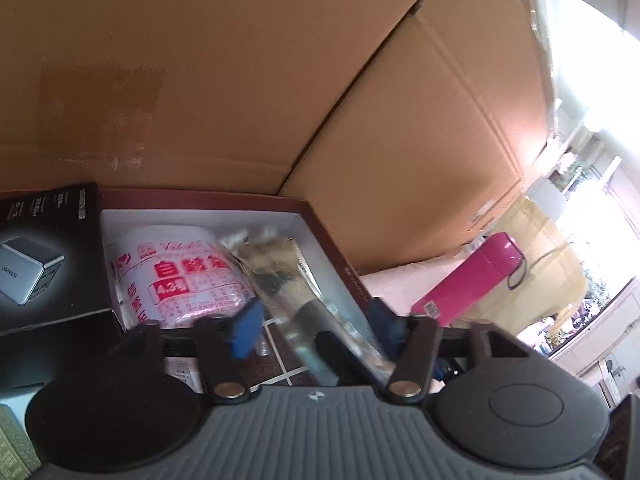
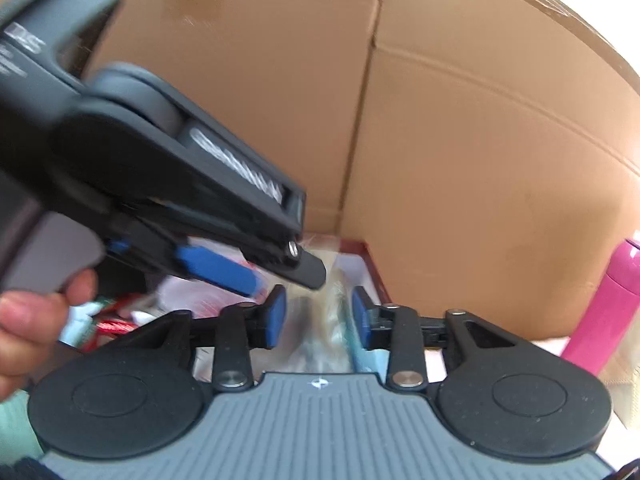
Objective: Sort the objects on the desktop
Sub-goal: 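Lift the clear bag with the left gripper and carry it into the maroon box, then open the left gripper to drop the bag and withdraw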
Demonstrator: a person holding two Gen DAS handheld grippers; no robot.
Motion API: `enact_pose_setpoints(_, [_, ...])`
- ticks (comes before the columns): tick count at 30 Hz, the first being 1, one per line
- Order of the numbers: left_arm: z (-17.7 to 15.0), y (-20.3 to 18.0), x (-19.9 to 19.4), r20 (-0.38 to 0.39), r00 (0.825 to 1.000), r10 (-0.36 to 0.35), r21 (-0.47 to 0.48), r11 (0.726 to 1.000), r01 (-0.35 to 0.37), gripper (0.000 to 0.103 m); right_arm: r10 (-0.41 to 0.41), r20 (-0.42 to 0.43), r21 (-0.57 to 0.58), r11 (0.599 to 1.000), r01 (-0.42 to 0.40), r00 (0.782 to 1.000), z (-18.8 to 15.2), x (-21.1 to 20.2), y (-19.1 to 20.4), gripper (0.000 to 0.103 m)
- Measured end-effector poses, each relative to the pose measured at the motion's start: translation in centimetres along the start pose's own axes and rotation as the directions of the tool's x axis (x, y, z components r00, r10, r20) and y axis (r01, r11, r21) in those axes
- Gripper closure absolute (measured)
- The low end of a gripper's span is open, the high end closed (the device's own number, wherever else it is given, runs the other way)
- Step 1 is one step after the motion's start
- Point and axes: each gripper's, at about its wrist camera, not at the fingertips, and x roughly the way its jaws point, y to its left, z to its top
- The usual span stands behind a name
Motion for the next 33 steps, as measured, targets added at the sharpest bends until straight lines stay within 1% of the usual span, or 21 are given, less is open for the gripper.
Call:
enact_pose_setpoints(1, [-0.1,-0.2,-0.4,0.01,1.0,-0.013,0.019,1.0,0.013,0.025,-0.013,0.006,0.003,1.0,0.013,1.0,-0.3,0.1,0.0,0.052])
enact_pose_setpoints(2, [-0.1,-0.4,-0.8,0.022,1.0,-0.01,0.041,0.999,0.009,0.014,-0.018,0.012,0.009,1.0,0.018,1.0,-0.6,0.1,0.0,0.049])
enact_pose_setpoints(3, [-0.3,-0.6,-1.2,0.038,0.999,0.0,0.062,0.998,-0.002,0.007,-0.022,0.011,0.016,1.0,0.022,1.0,-0.7,0.1,0.0,0.045])
enact_pose_setpoints(4, [-0.4,-0.9,-1.5,0.051,0.999,0.01,0.081,0.997,-0.014,0.005,-0.027,0.01,0.026,0.999,0.026,1.0,-0.9,0.2,0.0,0.043])
enact_pose_setpoints(5, [-0.5,-1.1,-1.8,0.059,0.998,0.017,0.1,0.995,-0.023,0.004,-0.032,0.01,0.034,0.999,0.032,0.999,-1.0,0.2,0.0,0.036])
enact_pose_setpoints(6, [-0.7,-1.2,-2.1,0.06,0.998,0.022,0.114,0.993,-0.029,0.003,-0.04,0.011,0.04,0.998,0.04,0.999,-1.1,0.1,0.0,0.026])
enact_pose_setpoints(7, [-0.8,-1.3,-2.3,0.056,0.998,0.026,0.124,0.992,-0.033,0.003,-0.052,0.014,0.044,0.998,0.051,0.999,-1.2,0.1,0.2,0.02])
enact_pose_setpoints(8, [-0.8,-1.3,-2.4,0.055,0.998,0.032,0.13,0.991,-0.039,0.003,-0.062,0.019,0.047,0.997,0.061,0.998,-1.3,-0.1,0.3,0.012])
enact_pose_setpoints(9, [-1.0,-1.3,-2.6,0.057,0.998,0.038,0.133,0.99,-0.045,0.003,-0.067,0.026,0.051,0.997,0.066,0.997,-1.1,0.1,0.0,0.011])
enact_pose_setpoints(11, [-1.3,-1.3,-3.1,0.059,0.997,0.054,0.14,0.988,-0.061,0.003,-0.071,0.029,0.052,0.996,0.069,0.997,-1.1,-1.0,1.3,0.01])
enact_pose_setpoints(12, [-1.4,-1.2,-2.9,0.058,0.996,0.062,0.144,0.987,-0.07,0.003,-0.074,0.03,0.053,0.996,0.073,0.997,-0.2,-0.2,0.6,0.01])
enact_pose_setpoints(14, [-1.7,-1.2,-3.6,0.063,0.996,0.069,0.156,0.985,-0.078,0.003,-0.083,0.037,0.052,0.995,0.081,0.996,0.2,-0.6,1.2,0.008])
enact_pose_setpoints(18, [-2.2,-1.1,-5.0,0.086,0.993,0.076,0.167,0.982,-0.089,0.003,-0.094,0.041,0.058,0.994,0.092,0.995,0.4,-1.4,1.9,0.002])
enact_pose_setpoints(22, [-2.7,-1.4,-6.5,0.087,0.994,0.073,0.18,0.98,-0.087,0.003,-0.098,0.045,0.064,0.993,0.095,0.994,0.8,-2.3,2.4,0.002])
enact_pose_setpoints(25, [-3.4,-1.9,-7.3,0.09,0.992,0.091,0.205,0.973,-0.108,0.003,-0.099,0.044,0.066,0.993,0.096,0.994,0.9,-3.1,3.0,0.002])
enact_pose_setpoints(27, [-3.8,-2.0,-7.7,0.087,0.992,0.097,0.216,0.97,-0.113,0.003,-0.097,0.039,0.067,0.993,0.094,0.995,1.0,-4.6,3.6,0.002])
enact_pose_setpoints(29, [-4.1,-2.0,-8.3,0.08,0.993,0.091,0.219,0.97,-0.106,0.003,-0.097,0.033,0.064,0.993,0.095,0.995,0.9,-4.8,4.2,0.002])
enact_pose_setpoints(31, [-4.5,-1.8,-8.9,0.078,0.993,0.087,0.219,0.97,-0.103,0.003,-0.101,0.028,0.06,0.993,0.1,0.994,0.7,-6.2,4.8,0.002])
enact_pose_setpoints(33, [-5.0,-1.6,-9.5,0.079,0.992,0.102,0.218,0.969,-0.118,0.003,-0.102,0.022,0.061,0.993,0.1,0.995,0.8,-6.8,5.4,0.002])
